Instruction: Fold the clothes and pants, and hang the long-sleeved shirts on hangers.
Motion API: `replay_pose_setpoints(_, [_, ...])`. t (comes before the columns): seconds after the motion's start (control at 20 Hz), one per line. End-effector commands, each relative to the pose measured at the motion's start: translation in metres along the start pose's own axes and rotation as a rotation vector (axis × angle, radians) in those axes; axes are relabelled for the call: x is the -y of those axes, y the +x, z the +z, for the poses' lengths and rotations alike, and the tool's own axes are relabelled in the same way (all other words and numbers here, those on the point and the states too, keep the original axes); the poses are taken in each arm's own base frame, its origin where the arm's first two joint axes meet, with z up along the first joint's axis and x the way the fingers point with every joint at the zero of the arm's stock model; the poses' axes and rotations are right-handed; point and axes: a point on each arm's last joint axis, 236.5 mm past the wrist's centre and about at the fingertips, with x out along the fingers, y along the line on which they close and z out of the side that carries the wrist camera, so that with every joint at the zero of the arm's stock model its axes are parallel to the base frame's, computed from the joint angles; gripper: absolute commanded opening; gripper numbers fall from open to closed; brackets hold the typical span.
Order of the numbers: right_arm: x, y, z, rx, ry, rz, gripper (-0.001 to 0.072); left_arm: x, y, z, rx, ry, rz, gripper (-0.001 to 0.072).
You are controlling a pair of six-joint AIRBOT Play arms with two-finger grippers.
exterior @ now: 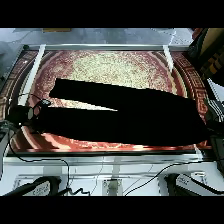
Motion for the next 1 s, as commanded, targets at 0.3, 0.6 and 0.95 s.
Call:
replay_pose_setpoints(0.3, [0.014,-0.001,-0.014,-0.059,0.003,-0.063,0.0016,-0.022,0.007,0.017,0.155,-0.365,-0.037,0.0581])
replay_pose_setpoints(0.6, [0.017,-0.001,-0.018,-0.078,0.005,-0.076,0.0017,-0.038,0.008,0.003,0.111,-0.429,0.036,0.0581])
replay_pose_setpoints(0.95, [0.013,-0.001,-0.003,-0.014,0.009,-0.057,0.0666,-0.009,-0.014,0.076,0.353,-0.606,-0.143,0.0581])
